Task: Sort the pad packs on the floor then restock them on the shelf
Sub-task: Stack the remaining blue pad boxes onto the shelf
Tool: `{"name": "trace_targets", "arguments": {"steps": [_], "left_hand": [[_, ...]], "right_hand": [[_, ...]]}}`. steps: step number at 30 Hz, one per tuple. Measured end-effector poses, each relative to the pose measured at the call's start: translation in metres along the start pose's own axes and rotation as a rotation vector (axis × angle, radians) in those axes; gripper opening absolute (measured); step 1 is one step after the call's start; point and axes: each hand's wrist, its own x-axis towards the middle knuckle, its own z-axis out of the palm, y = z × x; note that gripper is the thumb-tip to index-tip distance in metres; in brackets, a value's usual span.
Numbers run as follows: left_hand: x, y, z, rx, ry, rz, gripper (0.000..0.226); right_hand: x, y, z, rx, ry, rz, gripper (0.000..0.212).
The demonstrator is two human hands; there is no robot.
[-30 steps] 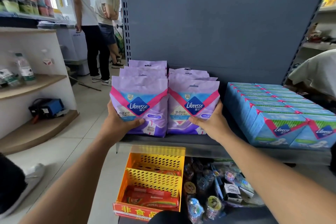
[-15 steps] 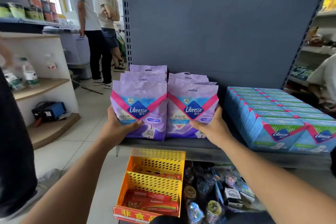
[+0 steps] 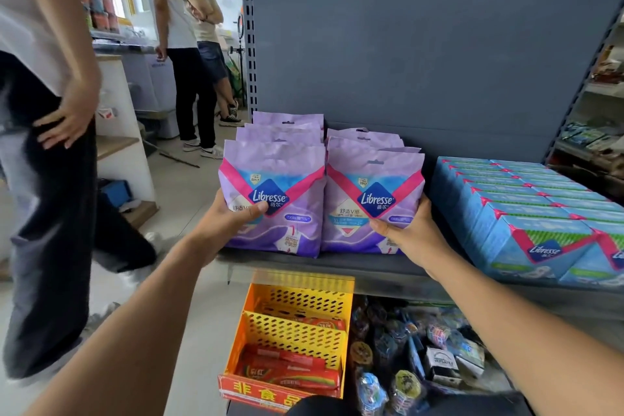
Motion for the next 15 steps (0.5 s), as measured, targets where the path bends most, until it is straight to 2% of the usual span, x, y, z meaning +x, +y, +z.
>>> {"name": "trace_targets", "arguments": {"steps": [2, 3, 7, 12, 15], "left_hand": [[0.002, -0.002, 0.004, 0.008, 0.006, 0.011, 0.039], [0.002, -0.004, 0.005, 0.014, 0.021, 0.014, 0.036], [0.002, -0.008, 0.005, 0.020, 0.042, 0.035, 0.041], [-0.001, -0.007, 0.004, 0.020, 0.042, 0.051, 0.039], [-0.005, -0.006, 0.002, 0.020, 0.112, 0.069, 0.053]], "right_hand": [[0.002, 0.001, 0.002, -0.001, 0.011, 0.005, 0.087], [0.003, 0.001, 0.003, -0.003, 0.017, 0.010, 0.087], [0.004, 0.003, 0.005, -0.021, 0.016, 0.007, 0.084], [0.001, 0.002, 0.000, -0.048, -0.003, 0.028, 0.090], [-0.007, -0.004, -0.006, -0.128, -0.014, 0.003, 0.094]]}}
